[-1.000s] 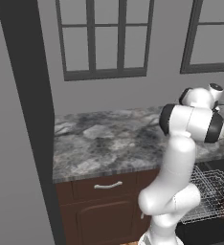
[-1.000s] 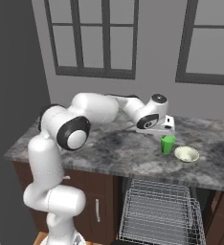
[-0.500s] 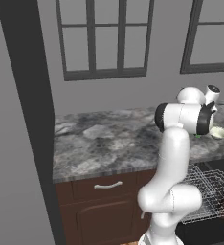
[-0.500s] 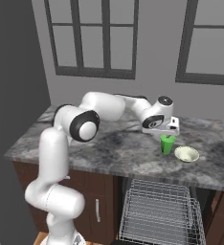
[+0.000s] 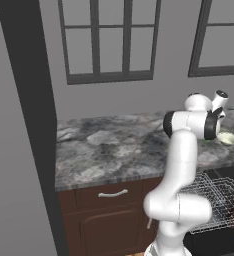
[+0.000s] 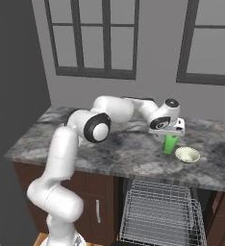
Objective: Pick up the cup and bowl from the counter, place them in the dishwasher, and close the dishwasher door.
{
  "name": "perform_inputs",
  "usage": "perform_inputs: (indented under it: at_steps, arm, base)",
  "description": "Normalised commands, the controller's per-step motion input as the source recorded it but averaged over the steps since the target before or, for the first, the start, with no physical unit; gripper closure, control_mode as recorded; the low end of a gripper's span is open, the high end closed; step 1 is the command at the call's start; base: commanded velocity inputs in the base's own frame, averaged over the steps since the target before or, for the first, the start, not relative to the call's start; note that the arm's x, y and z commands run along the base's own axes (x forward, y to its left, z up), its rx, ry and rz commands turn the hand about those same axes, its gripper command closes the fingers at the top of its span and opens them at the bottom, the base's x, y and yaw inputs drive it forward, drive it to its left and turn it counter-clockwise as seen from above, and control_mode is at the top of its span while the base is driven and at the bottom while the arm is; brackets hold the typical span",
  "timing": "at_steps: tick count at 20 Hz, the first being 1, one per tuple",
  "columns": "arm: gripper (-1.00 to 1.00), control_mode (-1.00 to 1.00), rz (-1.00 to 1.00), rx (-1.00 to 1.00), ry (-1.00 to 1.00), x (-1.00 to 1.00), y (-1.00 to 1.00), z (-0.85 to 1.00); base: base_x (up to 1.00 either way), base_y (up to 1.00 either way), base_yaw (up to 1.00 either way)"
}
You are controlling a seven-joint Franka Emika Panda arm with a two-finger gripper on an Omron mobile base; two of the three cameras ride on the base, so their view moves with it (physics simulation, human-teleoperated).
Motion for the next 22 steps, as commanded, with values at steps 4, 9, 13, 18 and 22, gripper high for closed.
perform_inputs:
  at_steps: [4, 9, 13, 18, 22]
  arm:
    - [1.0, -1.0, 0.0, 0.0, 0.0, 0.27, -0.09, -0.29]
    - [1.0, -1.0, 0.0, 0.0, 0.0, 0.08, 0.0, -0.22]
    - [1.0, -1.0, 0.0, 0.0, 0.0, -0.08, 0.0, -0.01]
    - [1.0, -1.0, 0.0, 0.0, -0.04, -0.29, 0.06, 0.0]
    - [1.0, -1.0, 0.01, -0.03, -0.1, -0.53, 0.28, 0.0]
  base:
    - [0.0, 0.0, 0.0]
    - [0.0, 0.0, 0.0]
    - [0.0, 0.0, 0.0]
    - [0.0, 0.0, 0.0]
    - [0.0, 0.0, 0.0]
